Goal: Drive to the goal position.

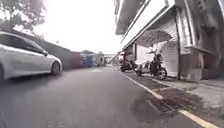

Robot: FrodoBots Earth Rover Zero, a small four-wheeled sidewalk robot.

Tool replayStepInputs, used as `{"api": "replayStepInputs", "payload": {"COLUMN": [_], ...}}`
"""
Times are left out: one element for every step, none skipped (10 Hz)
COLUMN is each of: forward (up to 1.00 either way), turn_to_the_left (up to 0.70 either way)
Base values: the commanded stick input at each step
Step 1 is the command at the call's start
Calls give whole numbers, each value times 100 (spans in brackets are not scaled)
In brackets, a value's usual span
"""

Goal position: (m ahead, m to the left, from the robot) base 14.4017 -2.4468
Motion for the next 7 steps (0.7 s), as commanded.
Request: {"api": "replayStepInputs", "payload": {"forward": [45, 45, 45, 45, 45, 45, 45], "turn_to_the_left": [0, 0, 0, 0, 0, 0, 0]}}
